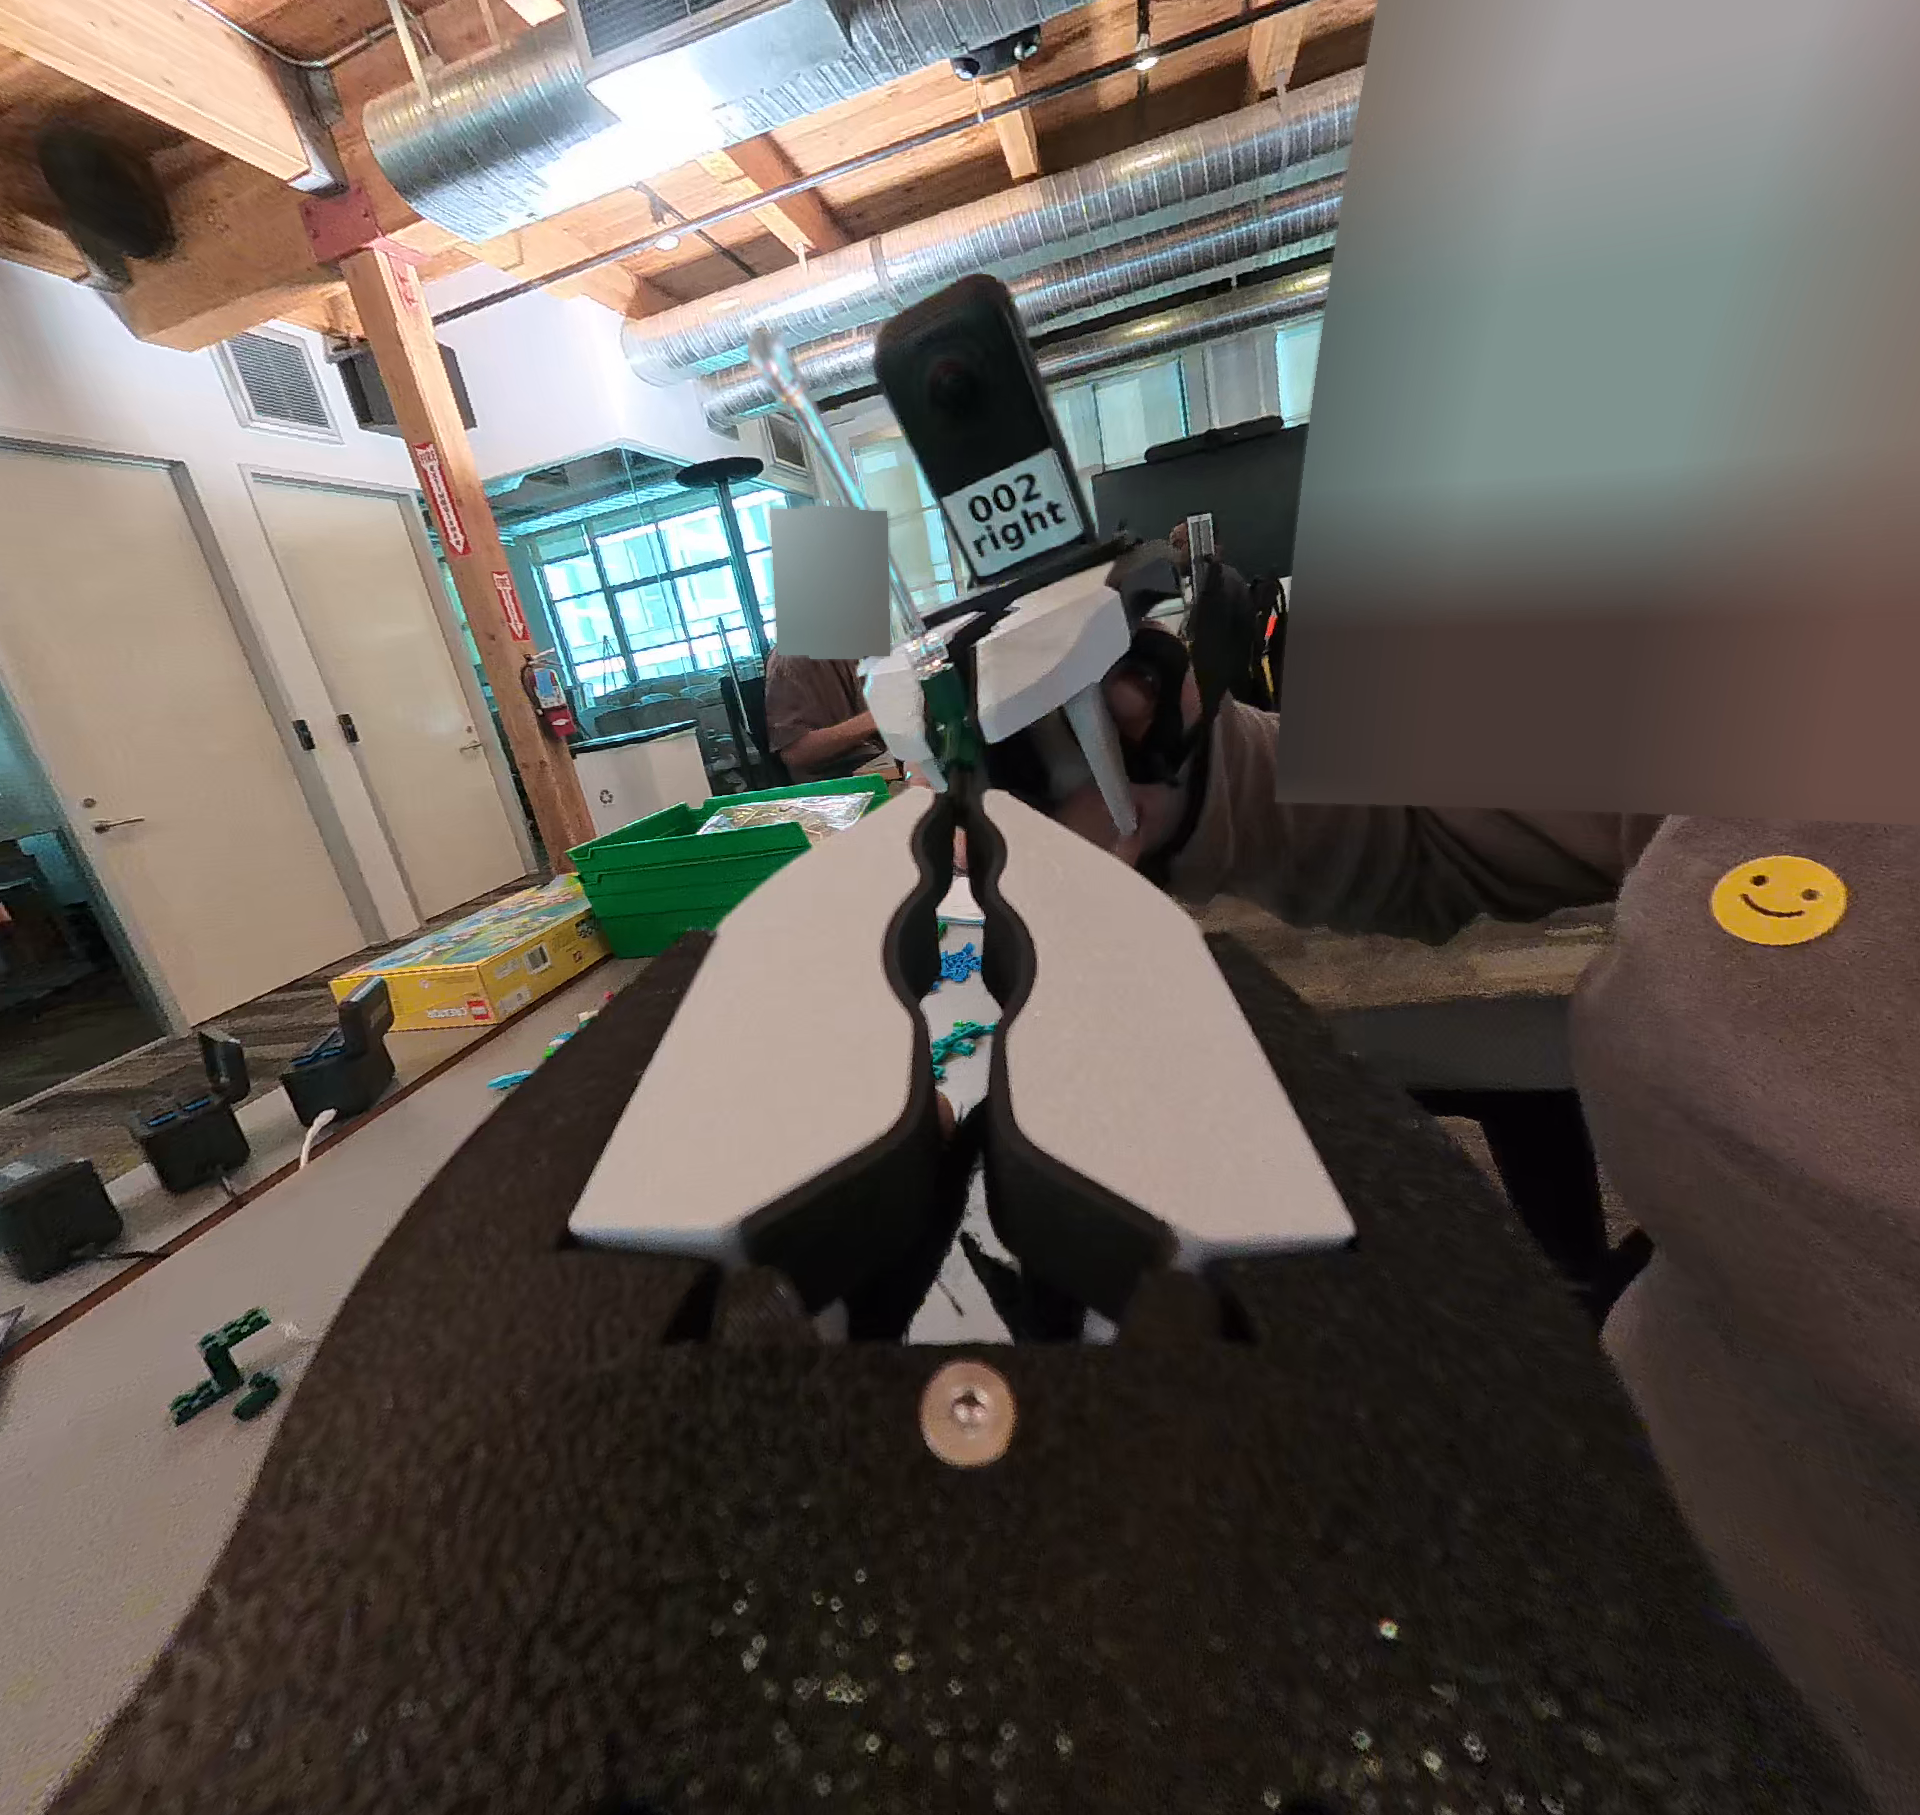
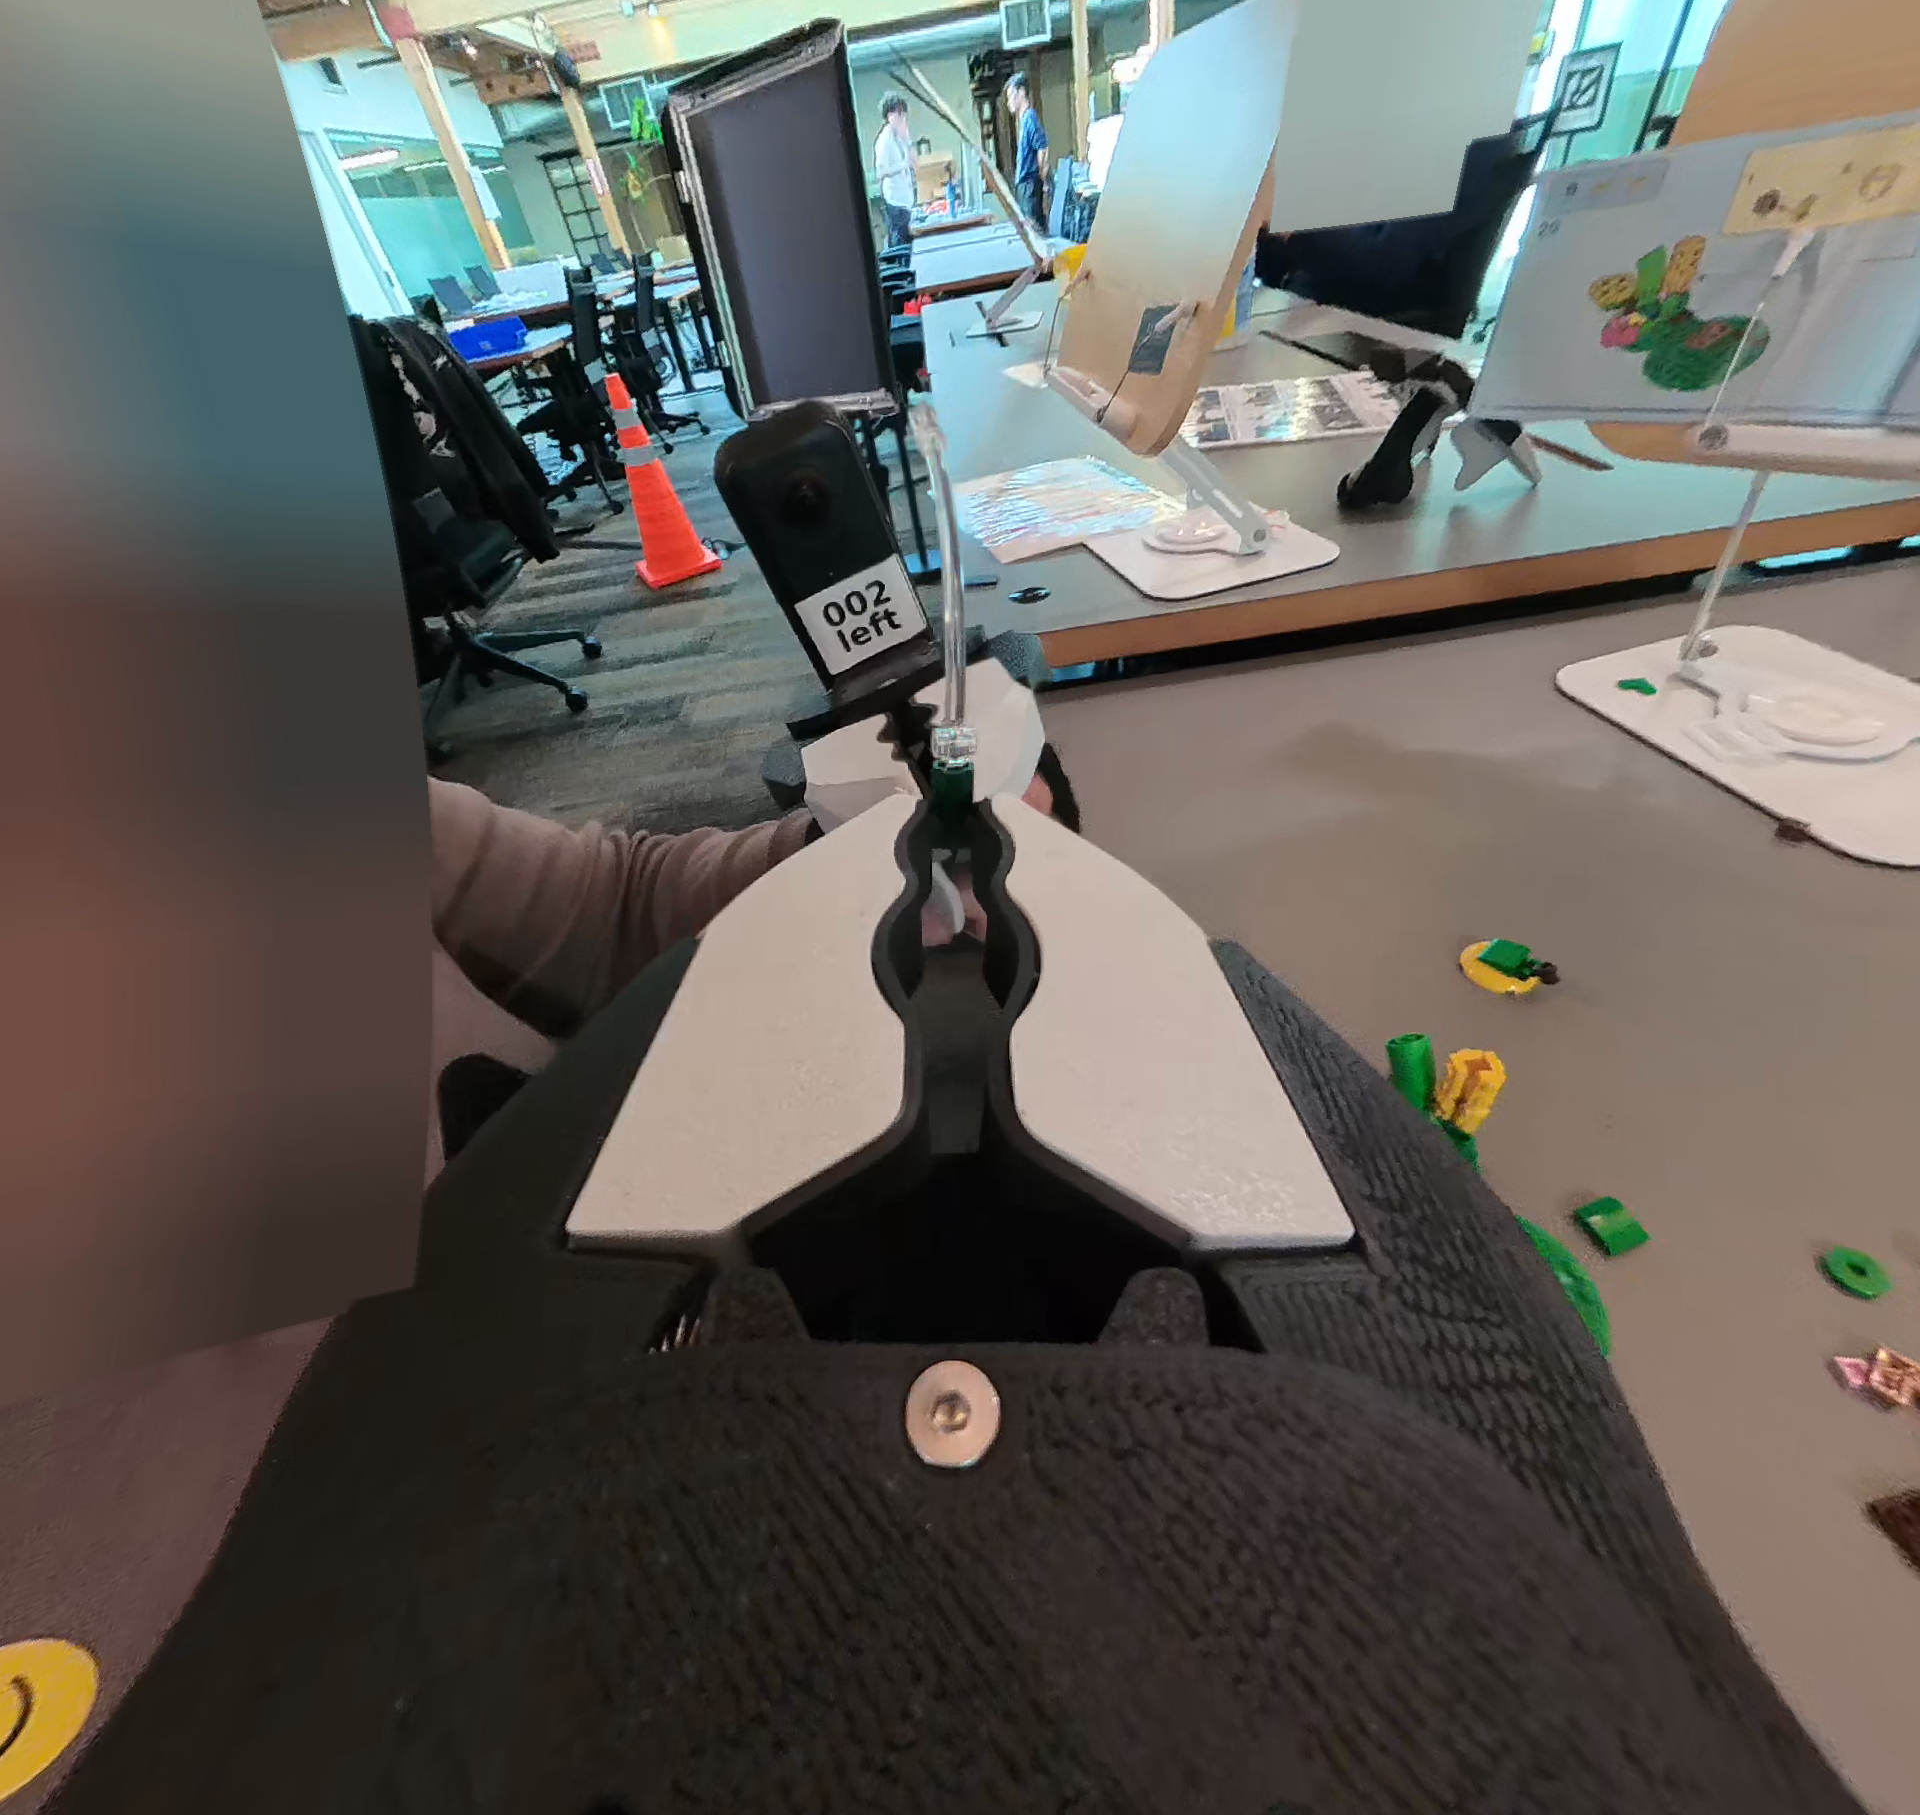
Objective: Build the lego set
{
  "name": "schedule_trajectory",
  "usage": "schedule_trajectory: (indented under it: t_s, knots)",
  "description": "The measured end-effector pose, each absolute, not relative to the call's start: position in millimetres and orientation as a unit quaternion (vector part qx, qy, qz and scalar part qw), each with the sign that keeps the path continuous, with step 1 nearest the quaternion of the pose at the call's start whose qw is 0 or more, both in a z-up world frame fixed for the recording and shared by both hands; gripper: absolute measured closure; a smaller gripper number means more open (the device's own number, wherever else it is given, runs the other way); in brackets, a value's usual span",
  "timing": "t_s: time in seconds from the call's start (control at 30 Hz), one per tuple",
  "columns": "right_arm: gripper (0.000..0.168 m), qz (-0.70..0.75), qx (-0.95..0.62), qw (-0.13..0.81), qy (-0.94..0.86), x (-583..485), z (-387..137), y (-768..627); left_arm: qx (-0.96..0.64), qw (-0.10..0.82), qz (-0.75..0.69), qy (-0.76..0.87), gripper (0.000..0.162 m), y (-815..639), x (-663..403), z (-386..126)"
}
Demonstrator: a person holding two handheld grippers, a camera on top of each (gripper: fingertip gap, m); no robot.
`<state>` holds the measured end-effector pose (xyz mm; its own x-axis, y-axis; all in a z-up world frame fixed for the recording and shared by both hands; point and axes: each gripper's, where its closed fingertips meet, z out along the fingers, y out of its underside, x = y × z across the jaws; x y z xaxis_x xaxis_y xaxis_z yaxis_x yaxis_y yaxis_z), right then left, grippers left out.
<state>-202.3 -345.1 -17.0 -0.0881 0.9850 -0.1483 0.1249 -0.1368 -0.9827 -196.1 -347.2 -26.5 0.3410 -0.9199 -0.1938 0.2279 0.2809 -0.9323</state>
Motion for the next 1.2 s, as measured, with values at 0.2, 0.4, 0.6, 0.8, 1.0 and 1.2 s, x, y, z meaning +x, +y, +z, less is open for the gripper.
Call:
schedule_trajectory:
  t_s: [0.2,0.4,0.6,0.8,1.0,1.2]
  knots:
    - [0.163,0.536,-0.544,0.392,-0.513,-199,-20,-345,-0.436,0.690,-0.418,0.398,0.160,-347,-193,-29]
    - [0.162,0.534,-0.549,0.385,-0.516,-198,-24,-344,-0.444,0.687,-0.410,0.403,0.160,-347,-191,-31]
    - [0.162,0.532,-0.554,0.383,-0.514,-197,-28,-340,-0.459,0.688,-0.386,0.409,0.160,-341,-190,-37]
    - [0.163,0.614,-0.557,0.364,-0.425,-201,-35,-313,-0.508,0.692,-0.342,0.382,0.130,-313,-208,-45]
    - [0.163,0.642,-0.541,0.371,-0.398,-212,-47,-271,-0.523,0.691,-0.390,0.311,0.131,-284,-254,-51]
    - [0.163,0.657,-0.486,0.443,-0.369,-226,-55,-220,-0.537,0.741,-0.340,0.218,0.147,-238,-305,-95]
